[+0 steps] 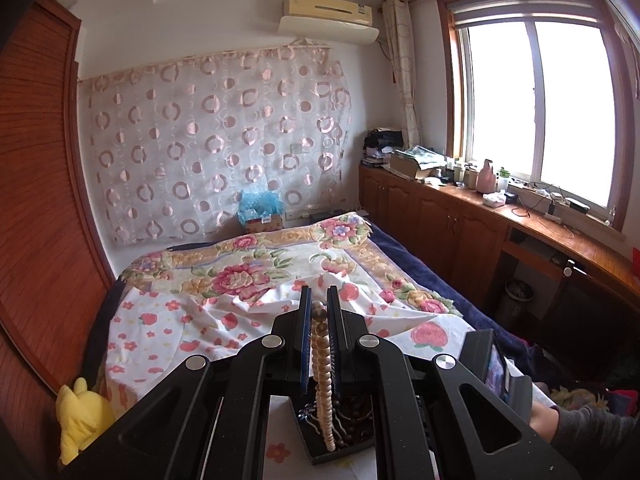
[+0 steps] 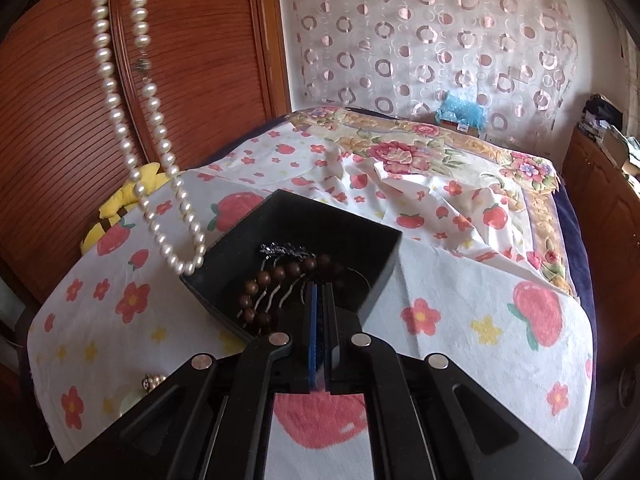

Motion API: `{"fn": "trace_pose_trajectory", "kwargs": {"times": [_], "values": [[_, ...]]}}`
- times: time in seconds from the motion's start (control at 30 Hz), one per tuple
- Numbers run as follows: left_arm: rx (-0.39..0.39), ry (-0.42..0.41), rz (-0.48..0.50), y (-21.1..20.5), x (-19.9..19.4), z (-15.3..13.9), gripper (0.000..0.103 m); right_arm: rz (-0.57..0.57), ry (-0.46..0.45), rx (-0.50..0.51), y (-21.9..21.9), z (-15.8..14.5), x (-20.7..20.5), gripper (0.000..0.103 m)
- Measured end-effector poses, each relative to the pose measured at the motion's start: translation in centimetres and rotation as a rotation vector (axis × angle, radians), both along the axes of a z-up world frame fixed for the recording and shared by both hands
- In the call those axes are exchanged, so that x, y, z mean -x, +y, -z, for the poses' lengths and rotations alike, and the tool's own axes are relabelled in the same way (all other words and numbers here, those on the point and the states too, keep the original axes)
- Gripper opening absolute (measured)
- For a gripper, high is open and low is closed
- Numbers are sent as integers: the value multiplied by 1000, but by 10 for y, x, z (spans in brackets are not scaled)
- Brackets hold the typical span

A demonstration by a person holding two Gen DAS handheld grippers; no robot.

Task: Organize jewelry
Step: 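Lower the pearl necklace into the black box with the left tool while the right tool moves over the box, then open the left tool to release the pearl necklace into the box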

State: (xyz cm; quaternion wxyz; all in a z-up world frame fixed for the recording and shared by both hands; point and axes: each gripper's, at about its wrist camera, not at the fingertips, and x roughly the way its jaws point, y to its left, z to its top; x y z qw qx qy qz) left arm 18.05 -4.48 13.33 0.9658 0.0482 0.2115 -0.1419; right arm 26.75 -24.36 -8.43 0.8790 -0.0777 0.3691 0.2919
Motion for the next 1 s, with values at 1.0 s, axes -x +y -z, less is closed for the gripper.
{"fn": "trace_pose_trajectory", "kwargs": {"times": [1.0], "values": [[-18, 313, 7, -29, -74, 124, 7, 16, -3, -13, -36, 9, 35, 4]]}}
